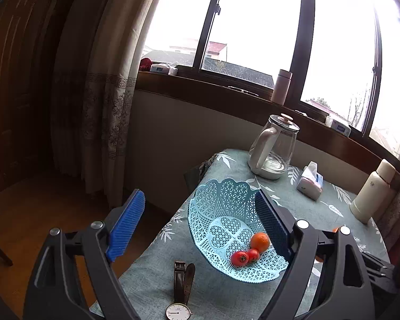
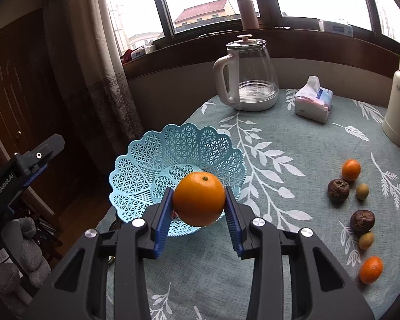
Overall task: Organize fruits
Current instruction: 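Lower the large orange into the blue basket and open the right tool, then withdraw both open tools from the basket toward the remaining fruit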
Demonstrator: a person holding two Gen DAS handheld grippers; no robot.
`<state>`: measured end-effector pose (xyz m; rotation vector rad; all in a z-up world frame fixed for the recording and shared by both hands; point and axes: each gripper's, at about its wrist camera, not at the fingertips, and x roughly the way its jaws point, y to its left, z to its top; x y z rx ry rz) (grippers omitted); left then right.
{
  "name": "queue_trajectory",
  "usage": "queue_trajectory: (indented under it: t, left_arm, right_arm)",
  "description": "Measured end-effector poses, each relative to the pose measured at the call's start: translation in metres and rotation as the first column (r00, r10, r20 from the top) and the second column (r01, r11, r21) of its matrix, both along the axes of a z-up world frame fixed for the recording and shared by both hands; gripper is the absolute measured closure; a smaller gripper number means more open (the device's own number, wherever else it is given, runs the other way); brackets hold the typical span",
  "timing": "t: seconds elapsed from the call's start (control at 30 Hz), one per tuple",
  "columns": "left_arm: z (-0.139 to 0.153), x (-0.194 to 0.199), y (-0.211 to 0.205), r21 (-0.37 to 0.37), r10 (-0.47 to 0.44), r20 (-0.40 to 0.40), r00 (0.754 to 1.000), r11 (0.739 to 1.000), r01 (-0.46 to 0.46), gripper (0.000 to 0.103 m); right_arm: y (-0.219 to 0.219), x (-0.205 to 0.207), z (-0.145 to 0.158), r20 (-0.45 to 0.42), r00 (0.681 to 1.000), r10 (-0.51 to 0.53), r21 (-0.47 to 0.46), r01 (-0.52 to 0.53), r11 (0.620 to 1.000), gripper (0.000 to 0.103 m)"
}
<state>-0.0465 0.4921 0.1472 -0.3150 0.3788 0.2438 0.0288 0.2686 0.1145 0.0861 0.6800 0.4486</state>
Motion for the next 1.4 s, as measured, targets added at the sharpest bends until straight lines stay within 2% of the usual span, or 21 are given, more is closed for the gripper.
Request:
queue_trajectory:
  t: [0.37,0.57,0.83,0.9,0.97,1.03,1.17,1.27,1.4]
  left_arm:
    - [0.006,-0.008,0.01,-0.02,0.02,0.023,1.0,1.0,-0.019,0.017]
    - [0.007,-0.009,0.01,-0.026,0.024,0.027,0.999,0.999,-0.024,0.017]
    - [0.008,-0.009,0.007,-0.022,0.017,0.029,0.999,1.0,-0.016,0.016]
    - [0.008,-0.01,0.006,-0.021,0.016,0.029,0.999,1.0,-0.016,0.013]
    - [0.008,-0.01,0.005,-0.02,0.016,0.03,0.999,1.0,-0.015,0.011]
    - [0.009,-0.01,0.003,-0.019,0.01,0.03,0.999,1.0,-0.01,0.011]
    - [0.01,-0.01,-0.002,-0.014,0.001,0.032,0.999,1.0,0.0,0.009]
    - [0.01,-0.01,-0.005,-0.011,-0.003,0.037,0.999,1.0,0.003,0.006]
    - [0.01,-0.007,-0.009,-0.015,-0.01,0.038,0.999,1.0,0.01,0.003]
  right_arm:
    - [0.041,0.025,-0.023,-0.06,0.998,0.029,-0.073,-0.033,0.997,0.065]
    - [0.046,0.023,-0.02,-0.05,0.998,0.048,-0.067,-0.051,0.996,0.063]
    - [0.019,0.016,-0.004,-0.02,1.0,-0.01,-0.012,0.01,1.0,0.063]
    - [0.011,0.015,0.0,-0.014,0.999,-0.03,0.003,0.03,1.0,0.062]
    - [0.003,0.013,0.003,-0.008,0.999,-0.048,0.015,0.048,0.999,0.06]
    - [-0.005,0.011,0.005,-0.001,0.998,-0.069,0.029,0.069,0.997,0.051]
    - [-0.014,0.005,0.007,0.006,0.996,-0.089,0.043,0.088,0.995,0.049]
    - [-0.021,-0.001,0.007,0.019,0.994,-0.107,0.048,0.106,0.993,0.042]
    - [-0.032,-0.008,0.005,0.023,0.99,-0.136,0.057,0.134,0.989,0.041]
